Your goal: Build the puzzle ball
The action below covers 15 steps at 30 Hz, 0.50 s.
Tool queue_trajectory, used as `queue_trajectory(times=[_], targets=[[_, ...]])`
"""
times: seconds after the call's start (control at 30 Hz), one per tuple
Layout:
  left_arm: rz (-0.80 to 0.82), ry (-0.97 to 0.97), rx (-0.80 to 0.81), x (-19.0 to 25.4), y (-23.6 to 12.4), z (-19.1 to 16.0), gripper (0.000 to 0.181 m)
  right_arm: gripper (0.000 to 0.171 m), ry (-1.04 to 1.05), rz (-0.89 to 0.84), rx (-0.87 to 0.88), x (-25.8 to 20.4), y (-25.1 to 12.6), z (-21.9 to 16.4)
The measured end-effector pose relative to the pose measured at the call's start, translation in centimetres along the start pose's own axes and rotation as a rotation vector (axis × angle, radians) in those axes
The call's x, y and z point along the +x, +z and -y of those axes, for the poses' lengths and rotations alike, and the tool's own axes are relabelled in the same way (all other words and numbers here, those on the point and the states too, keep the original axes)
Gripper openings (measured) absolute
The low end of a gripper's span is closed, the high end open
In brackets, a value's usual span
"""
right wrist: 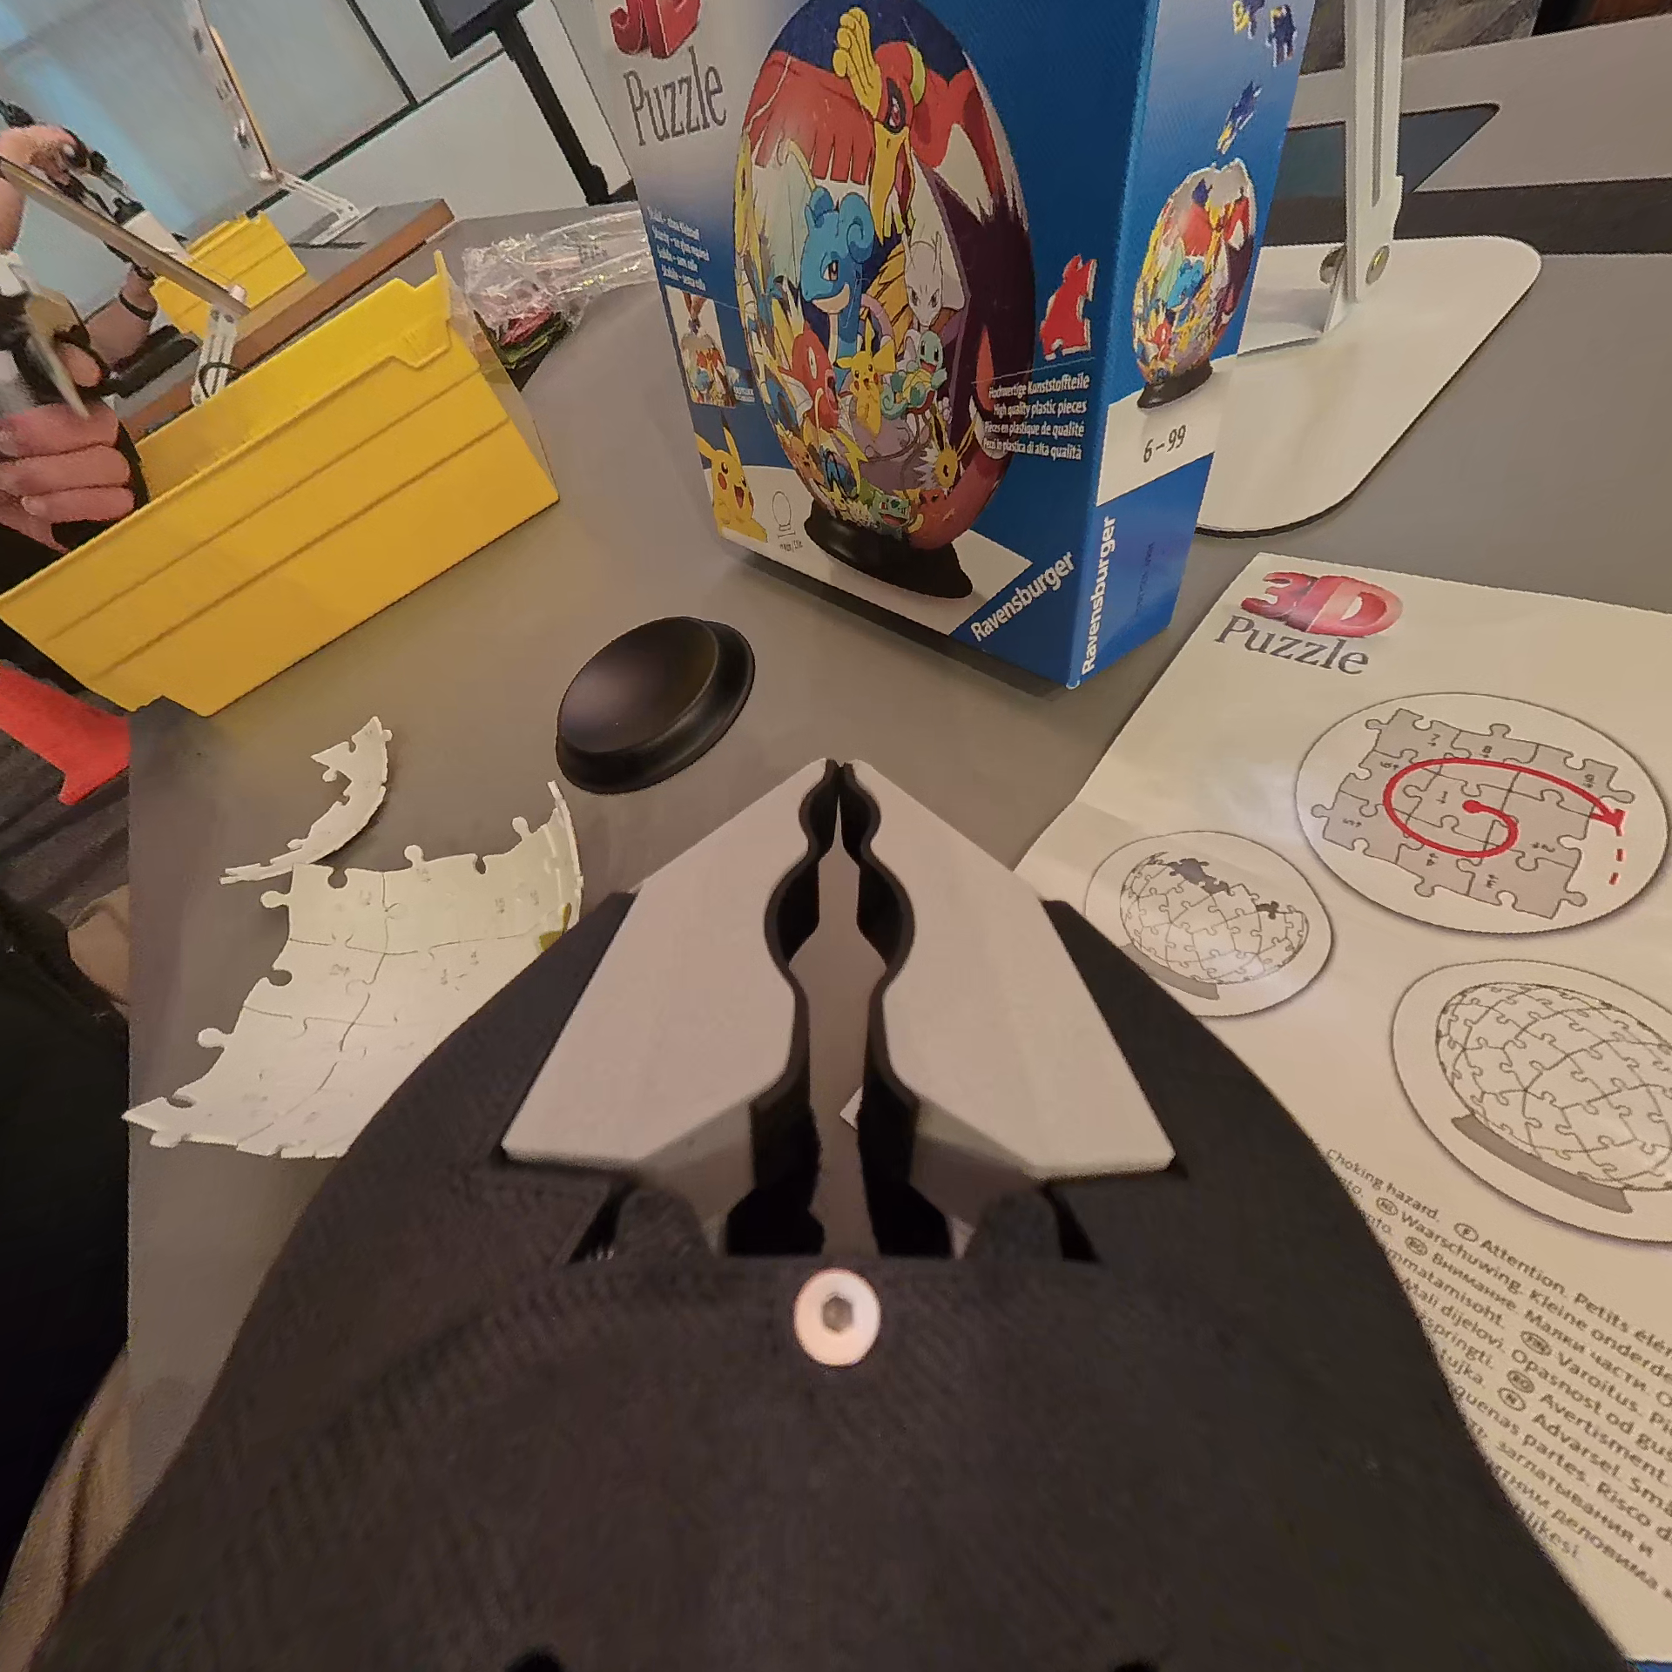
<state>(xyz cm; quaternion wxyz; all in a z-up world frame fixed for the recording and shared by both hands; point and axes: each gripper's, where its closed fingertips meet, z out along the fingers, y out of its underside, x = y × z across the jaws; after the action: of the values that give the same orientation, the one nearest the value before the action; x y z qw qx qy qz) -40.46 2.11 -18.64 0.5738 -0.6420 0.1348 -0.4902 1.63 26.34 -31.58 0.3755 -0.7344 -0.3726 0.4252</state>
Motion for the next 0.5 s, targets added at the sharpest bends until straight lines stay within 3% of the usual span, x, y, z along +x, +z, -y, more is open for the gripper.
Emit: queue_trajectory(times=[0.17,0.27,0.43,0.5], targets=[[0.555,0.093,-0.556,-7.7,-2.2,-6.1,0.037,0.000,0.007,0.000,-0.003,0.2,0.1,-0.2],[0.765,0.156,-0.871,-10.4,-4.7,-9.0,0.037,0.000,0.019,0.000,-0.015,0.3,0.2,-0.3],[0.863,0.147,-1.064,-11.3,-5.5,-11.3,0.037,0.000,0.018,0.001,-0.037,0.2,0.5,-0.6],[0.811,0.090,-1.081,-11.0,-4.8,-12.6,0.037,0.000,0.023,0.003,-0.042,0.3,0.5,-0.7]])
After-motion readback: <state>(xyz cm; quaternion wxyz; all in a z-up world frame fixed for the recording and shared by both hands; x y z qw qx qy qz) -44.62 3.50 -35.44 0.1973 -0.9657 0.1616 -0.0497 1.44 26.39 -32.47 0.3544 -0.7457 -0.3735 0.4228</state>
